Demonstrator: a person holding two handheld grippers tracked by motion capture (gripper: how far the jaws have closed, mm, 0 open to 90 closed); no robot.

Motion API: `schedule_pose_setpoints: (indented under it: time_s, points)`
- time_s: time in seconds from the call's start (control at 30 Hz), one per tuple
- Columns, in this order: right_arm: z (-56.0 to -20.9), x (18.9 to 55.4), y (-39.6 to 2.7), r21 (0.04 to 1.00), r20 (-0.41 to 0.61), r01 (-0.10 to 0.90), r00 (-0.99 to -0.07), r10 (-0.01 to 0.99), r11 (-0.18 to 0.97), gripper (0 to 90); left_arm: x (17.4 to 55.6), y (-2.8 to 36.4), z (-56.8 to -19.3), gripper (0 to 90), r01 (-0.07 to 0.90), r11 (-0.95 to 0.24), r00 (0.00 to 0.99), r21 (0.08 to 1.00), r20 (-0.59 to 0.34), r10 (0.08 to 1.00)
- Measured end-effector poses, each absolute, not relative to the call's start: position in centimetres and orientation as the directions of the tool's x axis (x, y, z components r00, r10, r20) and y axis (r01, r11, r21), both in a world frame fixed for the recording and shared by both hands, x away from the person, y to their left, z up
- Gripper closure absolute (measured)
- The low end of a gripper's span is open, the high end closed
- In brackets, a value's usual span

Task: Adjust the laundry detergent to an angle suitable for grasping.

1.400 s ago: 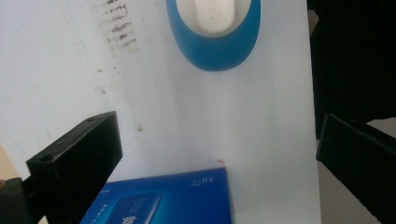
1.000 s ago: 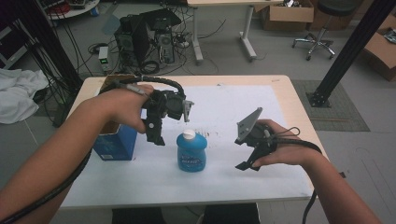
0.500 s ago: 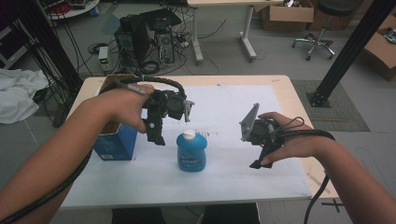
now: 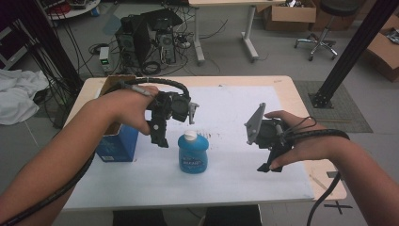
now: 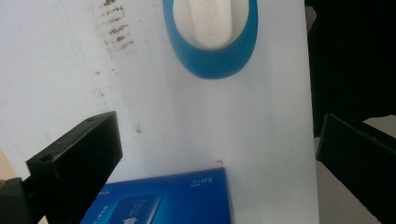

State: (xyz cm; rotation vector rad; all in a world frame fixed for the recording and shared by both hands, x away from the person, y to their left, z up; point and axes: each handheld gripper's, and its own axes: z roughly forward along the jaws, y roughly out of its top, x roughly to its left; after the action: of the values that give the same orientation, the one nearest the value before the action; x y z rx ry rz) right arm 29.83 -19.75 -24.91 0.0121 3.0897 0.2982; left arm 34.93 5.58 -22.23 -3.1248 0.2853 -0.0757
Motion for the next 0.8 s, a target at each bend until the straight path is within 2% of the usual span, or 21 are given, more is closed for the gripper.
schedule_pose_setpoints:
  time_s: [0.8]
  points:
    - [-25.01,29.99,-20.18,0.193,-0.054,0.014,-0.998,0.025,0.981,16.1,34.83,5.58,-22.22,0.7,-0.171,-0.985,0.984,-0.007,0.044,-0.171]
